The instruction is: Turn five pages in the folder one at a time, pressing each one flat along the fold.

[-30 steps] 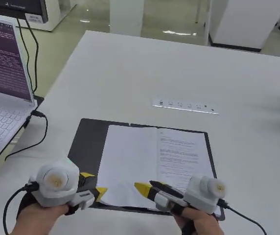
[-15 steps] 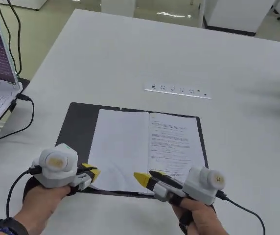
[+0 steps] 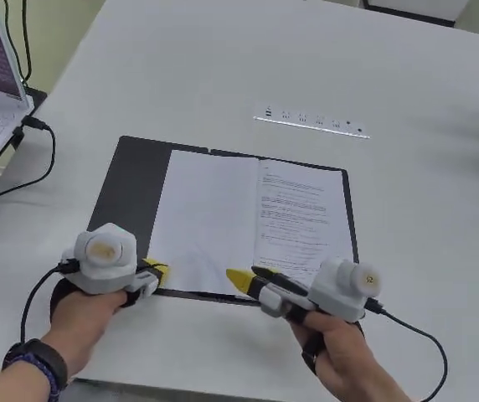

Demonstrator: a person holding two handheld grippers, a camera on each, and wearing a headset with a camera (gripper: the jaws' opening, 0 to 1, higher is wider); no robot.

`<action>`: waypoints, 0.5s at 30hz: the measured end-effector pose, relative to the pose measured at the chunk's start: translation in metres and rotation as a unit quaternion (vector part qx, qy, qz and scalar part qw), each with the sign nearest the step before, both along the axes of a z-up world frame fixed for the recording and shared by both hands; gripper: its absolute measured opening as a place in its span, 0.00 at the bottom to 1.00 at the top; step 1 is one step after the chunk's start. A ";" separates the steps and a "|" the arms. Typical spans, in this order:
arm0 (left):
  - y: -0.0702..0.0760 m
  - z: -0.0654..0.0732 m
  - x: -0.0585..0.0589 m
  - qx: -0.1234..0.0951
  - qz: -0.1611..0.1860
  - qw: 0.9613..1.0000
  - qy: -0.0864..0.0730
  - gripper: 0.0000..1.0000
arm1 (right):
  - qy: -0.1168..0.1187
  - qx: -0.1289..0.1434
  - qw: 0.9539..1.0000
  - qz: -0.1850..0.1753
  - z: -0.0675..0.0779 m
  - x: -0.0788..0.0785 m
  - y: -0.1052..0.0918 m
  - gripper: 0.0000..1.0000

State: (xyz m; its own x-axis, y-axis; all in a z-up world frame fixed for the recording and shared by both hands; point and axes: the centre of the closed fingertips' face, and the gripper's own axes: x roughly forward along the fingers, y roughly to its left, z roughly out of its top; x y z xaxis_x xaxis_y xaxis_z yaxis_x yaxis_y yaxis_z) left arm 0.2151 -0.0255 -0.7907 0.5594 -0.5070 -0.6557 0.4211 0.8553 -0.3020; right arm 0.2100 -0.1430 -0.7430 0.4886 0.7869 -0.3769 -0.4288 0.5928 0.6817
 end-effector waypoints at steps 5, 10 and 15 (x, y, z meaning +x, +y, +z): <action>-0.002 0.003 -0.001 -0.002 -0.003 1.000 0.003 0.00 | -0.008 -0.010 1.000 -0.005 -0.002 0.013 0.000 0.39; -0.005 0.008 -0.004 -0.007 -0.003 1.000 0.005 0.00 | -0.014 -0.013 1.000 -0.014 -0.002 0.035 -0.003 0.33; -0.005 0.008 -0.003 -0.006 -0.003 1.000 0.005 0.00 | -0.025 -0.018 0.999 -0.011 0.000 0.058 -0.005 0.30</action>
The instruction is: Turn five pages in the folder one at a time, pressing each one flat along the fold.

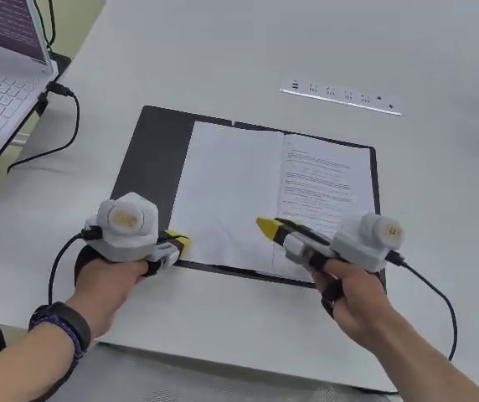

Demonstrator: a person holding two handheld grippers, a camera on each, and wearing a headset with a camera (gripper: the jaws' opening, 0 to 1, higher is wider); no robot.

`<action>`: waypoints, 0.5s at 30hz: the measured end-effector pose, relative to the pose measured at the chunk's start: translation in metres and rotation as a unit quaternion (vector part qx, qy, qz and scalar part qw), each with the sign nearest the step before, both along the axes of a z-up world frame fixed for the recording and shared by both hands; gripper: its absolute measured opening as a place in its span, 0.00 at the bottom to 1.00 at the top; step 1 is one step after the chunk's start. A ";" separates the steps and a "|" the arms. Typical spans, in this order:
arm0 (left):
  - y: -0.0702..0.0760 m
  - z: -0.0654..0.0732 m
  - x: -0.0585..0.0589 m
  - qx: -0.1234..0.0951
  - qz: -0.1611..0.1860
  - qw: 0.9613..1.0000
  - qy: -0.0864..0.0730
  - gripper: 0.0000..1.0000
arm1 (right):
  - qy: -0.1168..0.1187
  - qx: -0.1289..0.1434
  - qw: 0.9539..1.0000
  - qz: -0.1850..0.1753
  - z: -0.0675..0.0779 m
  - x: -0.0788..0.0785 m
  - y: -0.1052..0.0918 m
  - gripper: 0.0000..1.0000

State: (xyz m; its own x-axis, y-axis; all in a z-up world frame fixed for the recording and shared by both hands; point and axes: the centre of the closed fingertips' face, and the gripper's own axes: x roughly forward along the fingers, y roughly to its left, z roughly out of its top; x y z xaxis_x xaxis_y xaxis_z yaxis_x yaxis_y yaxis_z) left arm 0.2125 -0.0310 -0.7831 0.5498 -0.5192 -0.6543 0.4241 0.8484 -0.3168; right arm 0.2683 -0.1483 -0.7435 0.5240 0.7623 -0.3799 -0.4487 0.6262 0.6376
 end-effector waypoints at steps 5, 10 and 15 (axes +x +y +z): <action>-0.001 -0.001 0.001 0.004 0.002 1.000 -0.001 0.00 | -0.006 0.002 1.000 -0.011 -0.001 0.025 -0.004 0.25; -0.002 0.000 0.001 0.015 -0.003 1.000 0.002 0.00 | -0.012 0.007 1.000 -0.018 -0.002 0.046 -0.006 0.19; -0.001 -0.001 0.003 0.008 0.005 1.000 0.005 0.00 | -0.006 0.015 0.999 -0.035 -0.011 0.067 -0.006 0.14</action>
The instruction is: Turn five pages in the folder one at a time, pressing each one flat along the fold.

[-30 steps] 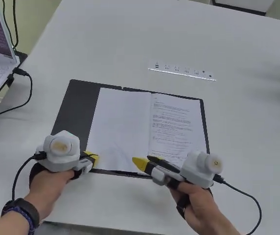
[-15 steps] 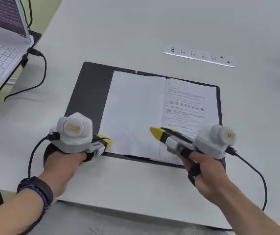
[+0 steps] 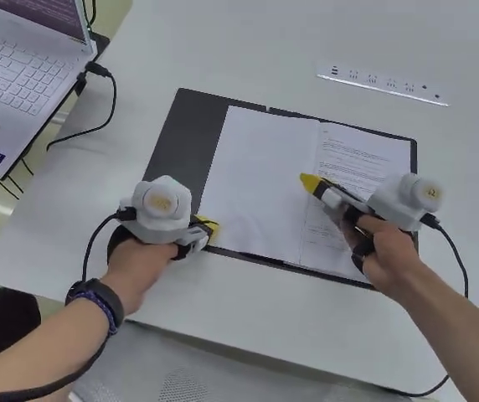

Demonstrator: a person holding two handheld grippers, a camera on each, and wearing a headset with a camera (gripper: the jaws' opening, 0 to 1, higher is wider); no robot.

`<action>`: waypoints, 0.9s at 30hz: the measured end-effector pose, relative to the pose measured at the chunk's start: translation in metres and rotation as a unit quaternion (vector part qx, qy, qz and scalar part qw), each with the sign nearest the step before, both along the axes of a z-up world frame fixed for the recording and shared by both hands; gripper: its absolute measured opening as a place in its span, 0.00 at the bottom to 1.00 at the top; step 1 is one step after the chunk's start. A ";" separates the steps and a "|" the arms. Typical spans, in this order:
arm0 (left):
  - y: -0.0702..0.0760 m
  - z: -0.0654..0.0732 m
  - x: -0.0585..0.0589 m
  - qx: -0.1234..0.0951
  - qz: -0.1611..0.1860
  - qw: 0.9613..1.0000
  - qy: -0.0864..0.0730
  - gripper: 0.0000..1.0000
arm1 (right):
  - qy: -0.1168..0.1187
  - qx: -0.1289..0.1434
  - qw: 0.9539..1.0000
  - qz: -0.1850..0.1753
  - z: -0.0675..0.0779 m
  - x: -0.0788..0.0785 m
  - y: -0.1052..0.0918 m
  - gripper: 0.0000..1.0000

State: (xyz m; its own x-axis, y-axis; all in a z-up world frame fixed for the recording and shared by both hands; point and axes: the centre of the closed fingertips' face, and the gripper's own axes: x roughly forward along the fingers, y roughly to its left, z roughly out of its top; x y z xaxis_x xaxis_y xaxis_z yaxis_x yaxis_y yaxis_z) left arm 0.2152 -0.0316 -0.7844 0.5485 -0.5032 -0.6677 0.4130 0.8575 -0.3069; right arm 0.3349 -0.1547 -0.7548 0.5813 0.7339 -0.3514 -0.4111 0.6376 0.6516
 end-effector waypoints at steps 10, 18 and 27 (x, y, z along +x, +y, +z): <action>0.001 -0.003 0.003 -0.004 0.010 1.000 0.016 0.00 | 0.006 -0.001 1.000 -0.003 -0.009 0.010 0.006 0.07; 0.003 -0.007 0.004 -0.001 0.013 1.000 0.022 0.00 | 0.010 0.007 1.000 -0.007 -0.006 0.006 0.006 0.00; 0.004 -0.009 0.004 0.000 0.012 1.000 0.023 0.00 | 0.009 0.022 1.000 -0.013 -0.005 0.014 0.006 0.00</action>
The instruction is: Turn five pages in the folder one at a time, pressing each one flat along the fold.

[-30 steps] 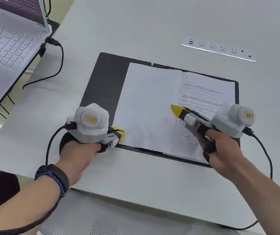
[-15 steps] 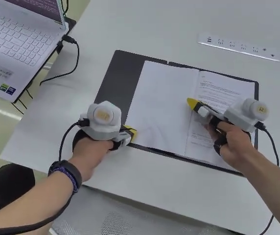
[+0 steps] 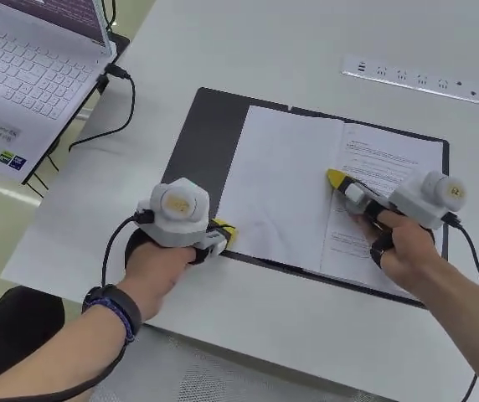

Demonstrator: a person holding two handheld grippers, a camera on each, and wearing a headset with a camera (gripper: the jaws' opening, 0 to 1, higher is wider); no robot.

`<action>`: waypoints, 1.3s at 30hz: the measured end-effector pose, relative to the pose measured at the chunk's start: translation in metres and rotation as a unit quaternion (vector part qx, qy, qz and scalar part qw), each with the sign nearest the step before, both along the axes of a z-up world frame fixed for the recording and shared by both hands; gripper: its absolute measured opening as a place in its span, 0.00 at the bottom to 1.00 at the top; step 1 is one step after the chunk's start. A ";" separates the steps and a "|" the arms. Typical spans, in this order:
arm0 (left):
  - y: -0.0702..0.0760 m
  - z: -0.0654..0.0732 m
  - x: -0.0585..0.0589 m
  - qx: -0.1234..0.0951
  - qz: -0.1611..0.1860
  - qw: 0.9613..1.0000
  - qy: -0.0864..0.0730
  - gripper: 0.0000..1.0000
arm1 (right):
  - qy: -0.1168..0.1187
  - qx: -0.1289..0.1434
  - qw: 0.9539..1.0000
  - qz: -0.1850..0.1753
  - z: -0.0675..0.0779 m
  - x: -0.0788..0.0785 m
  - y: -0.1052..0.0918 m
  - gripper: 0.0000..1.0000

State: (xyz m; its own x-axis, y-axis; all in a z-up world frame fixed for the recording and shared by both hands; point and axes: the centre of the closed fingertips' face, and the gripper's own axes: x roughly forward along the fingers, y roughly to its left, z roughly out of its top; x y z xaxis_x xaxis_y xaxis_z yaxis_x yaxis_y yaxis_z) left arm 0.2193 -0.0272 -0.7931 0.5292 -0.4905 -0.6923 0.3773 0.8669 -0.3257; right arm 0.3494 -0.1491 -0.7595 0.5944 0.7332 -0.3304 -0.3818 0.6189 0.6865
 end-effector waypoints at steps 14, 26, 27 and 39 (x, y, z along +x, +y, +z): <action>0.001 0.000 -0.001 -0.001 0.004 1.000 0.003 0.00 | -0.004 0.015 0.999 -0.042 0.002 0.030 0.001 0.00; 0.001 0.001 -0.001 -0.005 0.005 1.000 0.004 0.00 | -0.006 0.028 0.994 -0.101 0.000 0.060 -0.004 0.00; 0.001 0.001 -0.001 -0.005 0.005 1.000 0.004 0.00 | -0.009 0.025 0.995 -0.101 0.000 0.061 -0.004 0.00; 0.001 0.002 -0.001 -0.007 0.011 1.000 0.001 0.00 | -0.015 0.019 0.991 -0.131 0.002 0.084 -0.002 0.00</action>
State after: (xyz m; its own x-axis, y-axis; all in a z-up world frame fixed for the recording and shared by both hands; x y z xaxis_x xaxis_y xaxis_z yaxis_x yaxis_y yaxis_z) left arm 0.2183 -0.0265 -0.7910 0.5377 -0.4888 -0.6870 0.3579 0.8701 -0.3389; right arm 0.4338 -0.1512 -0.7577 0.7749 0.5640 -0.2852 -0.2324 0.6740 0.7012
